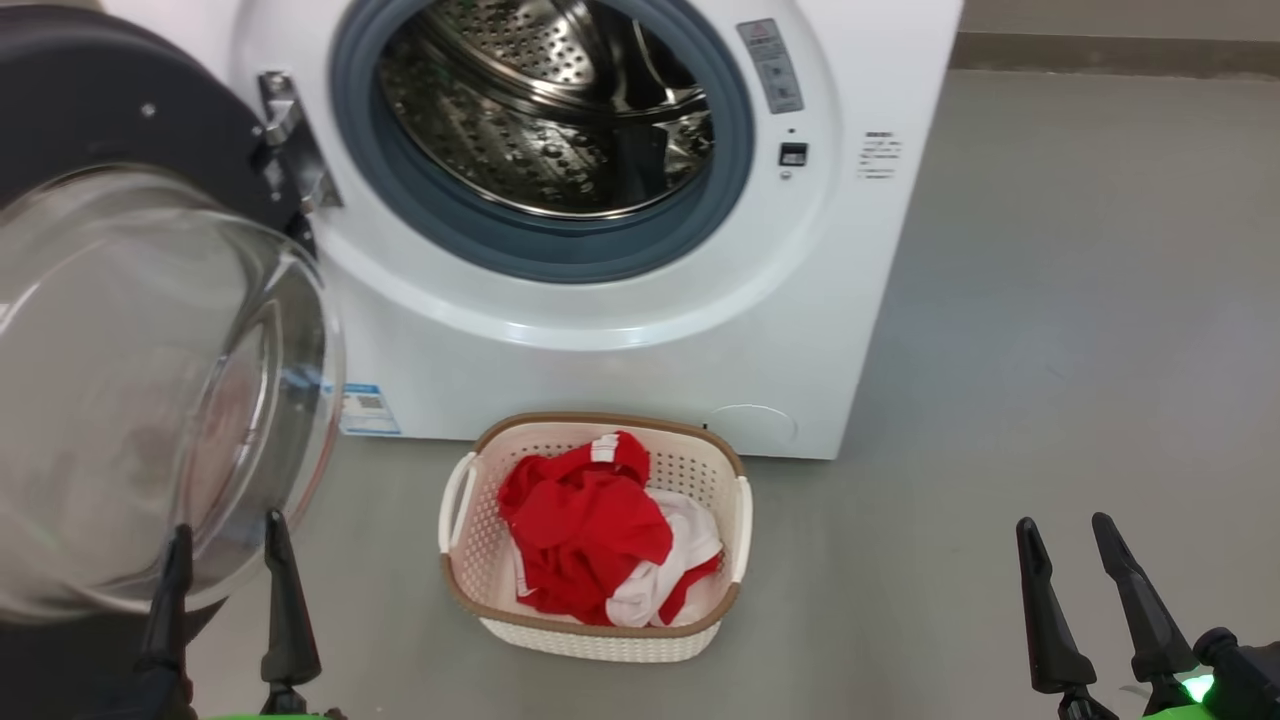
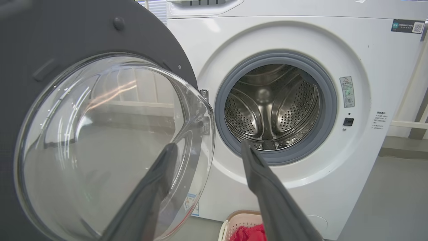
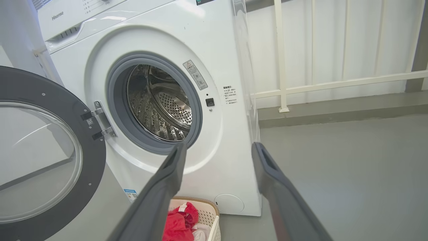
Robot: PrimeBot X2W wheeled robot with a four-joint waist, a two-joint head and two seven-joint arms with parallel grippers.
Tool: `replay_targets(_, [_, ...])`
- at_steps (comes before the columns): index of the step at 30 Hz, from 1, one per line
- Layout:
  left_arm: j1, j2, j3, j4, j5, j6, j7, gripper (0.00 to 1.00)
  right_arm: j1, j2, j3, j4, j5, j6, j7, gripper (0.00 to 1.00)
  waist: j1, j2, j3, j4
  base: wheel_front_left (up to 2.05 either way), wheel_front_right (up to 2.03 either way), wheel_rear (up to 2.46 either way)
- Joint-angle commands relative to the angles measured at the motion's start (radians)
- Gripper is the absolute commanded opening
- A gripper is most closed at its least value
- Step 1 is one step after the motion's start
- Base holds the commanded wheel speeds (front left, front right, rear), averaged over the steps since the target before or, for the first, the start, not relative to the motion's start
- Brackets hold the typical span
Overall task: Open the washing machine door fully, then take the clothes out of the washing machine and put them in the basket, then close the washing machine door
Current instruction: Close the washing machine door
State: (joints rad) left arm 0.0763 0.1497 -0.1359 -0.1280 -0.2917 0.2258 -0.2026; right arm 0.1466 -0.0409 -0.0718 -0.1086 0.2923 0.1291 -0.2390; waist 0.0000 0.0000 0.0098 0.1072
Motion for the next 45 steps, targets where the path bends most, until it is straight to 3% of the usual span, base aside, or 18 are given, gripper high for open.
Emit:
replay_targets(1, [-0.034, 0.021, 0.036, -0.035, 0.011, 0.009, -0.005, 1.00, -0.014, -0.009, 0.026, -0.027, -0.004, 0.002, 0.000, 1.00, 0.0000, 0.0000, -0.001, 0.043, 0.00, 0.00, 0.00])
replay_targets(13, [-0.007, 0.036, 0.042, -0.076, 0.025, 0.036, 0.006, 1.00, -0.017, -0.009, 0.031, -0.027, -0.004, 0.002, 0.000, 1.00, 0.0000, 0.0000, -0.003, 0.233, 0.00, 0.00, 0.00])
replay_targets(26, [-0.003, 0.051, 0.050, -0.079, 0.026, 0.047, 0.012, 1.00, -0.009, -0.009, 0.032, -0.026, -0.005, 0.002, 0.003, 1.00, 0.0000, 0.0000, -0.011, 0.313, 0.00, 0.00, 0.00])
replay_targets(27, [-0.002, 0.052, 0.051, -0.080, 0.026, 0.048, 0.011, 0.93, -0.008, -0.009, 0.033, -0.025, -0.004, 0.002, 0.003, 1.00, 0.0000, 0.0000, -0.013, 0.314, 0.00, 0.00, 0.00])
replay_targets(28, [-0.001, 0.052, 0.052, -0.082, 0.025, 0.049, 0.009, 0.45, -0.006, -0.009, 0.033, -0.025, -0.004, 0.002, 0.002, 1.00, 0.0000, 0.0000, -0.015, 0.315, 0.00, 0.00, 0.00])
replay_targets(29, [-0.001, 0.053, 0.055, -0.085, 0.024, 0.051, 0.006, 0.10, -0.005, -0.009, 0.034, -0.024, -0.004, 0.002, 0.003, 1.00, 0.0000, 0.0000, -0.017, 0.315, 0.00, 0.00, 0.00])
replay_targets(30, [-0.001, 0.052, 0.056, -0.091, 0.022, 0.050, 0.002, 0.00, -0.004, -0.009, 0.035, -0.024, -0.004, 0.002, 0.004, 1.00, 0.0000, 0.0000, -0.018, 0.315, 0.00, 0.00, 0.00])
replay_targets(36, [-0.020, 0.043, 0.091, -0.151, -0.015, 0.045, -0.026, 0.00, 0.002, -0.009, 0.034, -0.024, -0.006, 0.002, 0.008, 1.00, 0.0000, 0.0000, -0.029, 0.309, 0.00, 0.00, 0.00])
replay_targets(45, [-0.088, 0.029, 0.258, -0.207, -0.178, -0.002, -0.054, 0.00, 0.013, -0.009, 0.035, -0.032, -0.012, 0.002, 0.019, 1.00, 0.0000, 0.0000, -0.038, 0.295, 0.00, 0.00, 0.00])
